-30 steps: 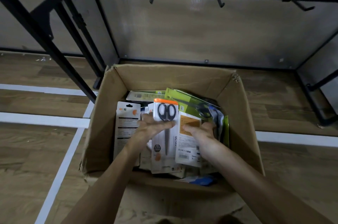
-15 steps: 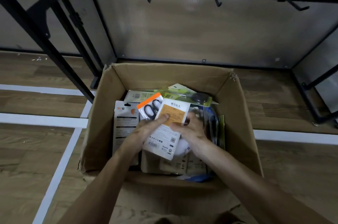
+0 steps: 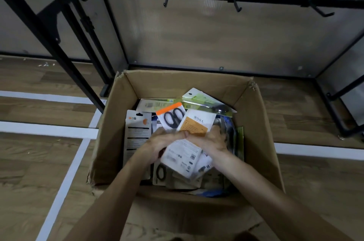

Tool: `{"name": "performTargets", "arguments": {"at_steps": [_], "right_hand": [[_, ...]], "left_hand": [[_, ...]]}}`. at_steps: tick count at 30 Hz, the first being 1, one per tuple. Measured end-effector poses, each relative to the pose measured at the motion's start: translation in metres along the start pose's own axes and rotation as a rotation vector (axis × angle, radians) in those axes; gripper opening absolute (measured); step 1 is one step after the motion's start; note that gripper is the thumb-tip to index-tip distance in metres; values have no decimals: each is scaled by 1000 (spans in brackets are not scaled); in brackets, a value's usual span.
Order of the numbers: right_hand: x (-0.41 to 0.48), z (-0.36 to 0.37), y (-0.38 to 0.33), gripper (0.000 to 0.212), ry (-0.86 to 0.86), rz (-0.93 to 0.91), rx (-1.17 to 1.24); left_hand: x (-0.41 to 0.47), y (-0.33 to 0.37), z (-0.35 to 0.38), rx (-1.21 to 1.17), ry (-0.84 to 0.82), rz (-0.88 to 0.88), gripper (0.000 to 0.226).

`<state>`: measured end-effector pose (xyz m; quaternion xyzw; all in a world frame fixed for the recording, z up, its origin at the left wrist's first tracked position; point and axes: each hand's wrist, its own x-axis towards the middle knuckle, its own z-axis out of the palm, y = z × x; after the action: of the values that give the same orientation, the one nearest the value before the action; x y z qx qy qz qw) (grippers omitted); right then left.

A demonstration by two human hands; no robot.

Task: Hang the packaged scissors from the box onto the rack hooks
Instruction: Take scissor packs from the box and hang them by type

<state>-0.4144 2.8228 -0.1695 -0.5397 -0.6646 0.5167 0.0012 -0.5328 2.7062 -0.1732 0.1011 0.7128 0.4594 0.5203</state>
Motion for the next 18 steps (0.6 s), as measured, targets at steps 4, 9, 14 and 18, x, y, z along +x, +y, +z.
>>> {"name": "performTargets", "arguments": {"at_steps": [4,9,14,18], "right_hand": [[2,-5,6,103,-31,43,-61],[7,3,8,71,-69,63,274],[-10,-19,-43,41,-240,-123,351],[-40,-65,-108,34,-351,-72,377]], "left_hand": [[2,-7,9,50,-15,5,75],[6,3,1,22,52,-6,59],[-30,57,-11,-72,107,53,25],[-84,125,-11,-51,211,130,12]]}}
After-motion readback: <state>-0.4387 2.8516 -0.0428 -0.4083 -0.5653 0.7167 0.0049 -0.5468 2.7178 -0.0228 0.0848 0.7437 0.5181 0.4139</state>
